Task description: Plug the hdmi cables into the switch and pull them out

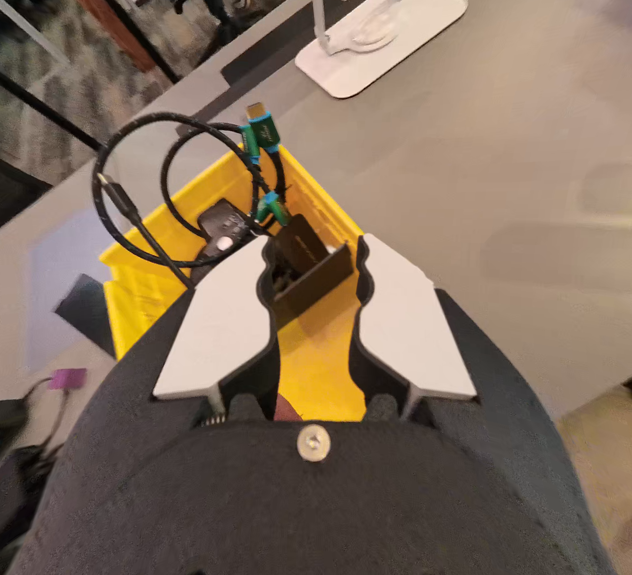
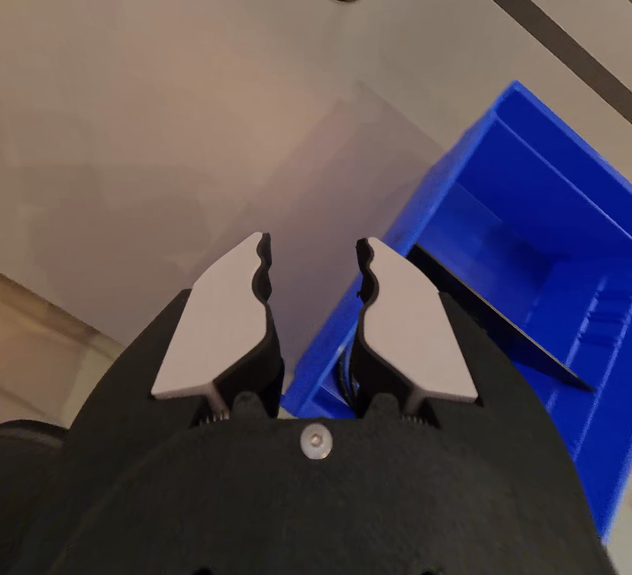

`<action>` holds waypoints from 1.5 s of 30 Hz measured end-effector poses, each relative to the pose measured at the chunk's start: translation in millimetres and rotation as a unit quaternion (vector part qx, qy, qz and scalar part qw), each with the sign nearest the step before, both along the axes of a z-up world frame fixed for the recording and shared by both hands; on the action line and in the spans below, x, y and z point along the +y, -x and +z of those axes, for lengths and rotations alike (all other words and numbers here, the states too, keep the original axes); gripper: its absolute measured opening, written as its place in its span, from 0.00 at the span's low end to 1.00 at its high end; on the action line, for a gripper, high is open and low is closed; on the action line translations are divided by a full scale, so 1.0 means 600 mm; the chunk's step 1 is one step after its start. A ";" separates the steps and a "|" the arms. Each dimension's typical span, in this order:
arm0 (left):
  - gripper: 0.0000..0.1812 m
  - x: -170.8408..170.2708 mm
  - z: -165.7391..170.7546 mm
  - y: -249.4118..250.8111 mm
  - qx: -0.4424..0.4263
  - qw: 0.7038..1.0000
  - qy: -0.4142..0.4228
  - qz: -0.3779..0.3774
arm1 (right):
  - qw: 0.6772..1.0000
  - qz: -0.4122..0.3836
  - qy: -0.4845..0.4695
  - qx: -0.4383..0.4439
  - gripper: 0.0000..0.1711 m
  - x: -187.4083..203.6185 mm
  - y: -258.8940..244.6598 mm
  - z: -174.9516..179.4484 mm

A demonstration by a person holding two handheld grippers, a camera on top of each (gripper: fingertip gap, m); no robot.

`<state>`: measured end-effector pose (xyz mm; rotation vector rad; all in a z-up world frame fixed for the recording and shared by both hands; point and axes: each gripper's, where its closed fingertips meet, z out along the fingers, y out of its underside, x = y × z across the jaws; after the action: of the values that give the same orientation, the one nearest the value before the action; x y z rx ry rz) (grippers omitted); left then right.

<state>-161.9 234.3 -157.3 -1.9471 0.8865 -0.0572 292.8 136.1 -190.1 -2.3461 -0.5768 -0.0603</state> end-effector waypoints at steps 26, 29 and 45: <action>0.09 0.211 -0.095 -0.011 0.098 0.984 0.118 0.086 | 0.987 0.149 0.028 0.057 0.28 -0.027 0.185 -0.037; 0.08 0.211 -0.060 -0.007 0.082 0.988 0.094 0.089 | 0.986 0.151 0.030 0.064 0.28 -0.027 0.187 -0.037; 0.08 0.132 0.213 -0.077 -0.057 0.996 -0.066 -0.027 | 0.971 0.210 0.001 0.118 0.30 -0.011 0.264 0.006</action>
<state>-115.9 313.6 -29.2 -1.7783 0.8464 -0.1373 134.1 129.6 -186.4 -2.1435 -0.9345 0.4064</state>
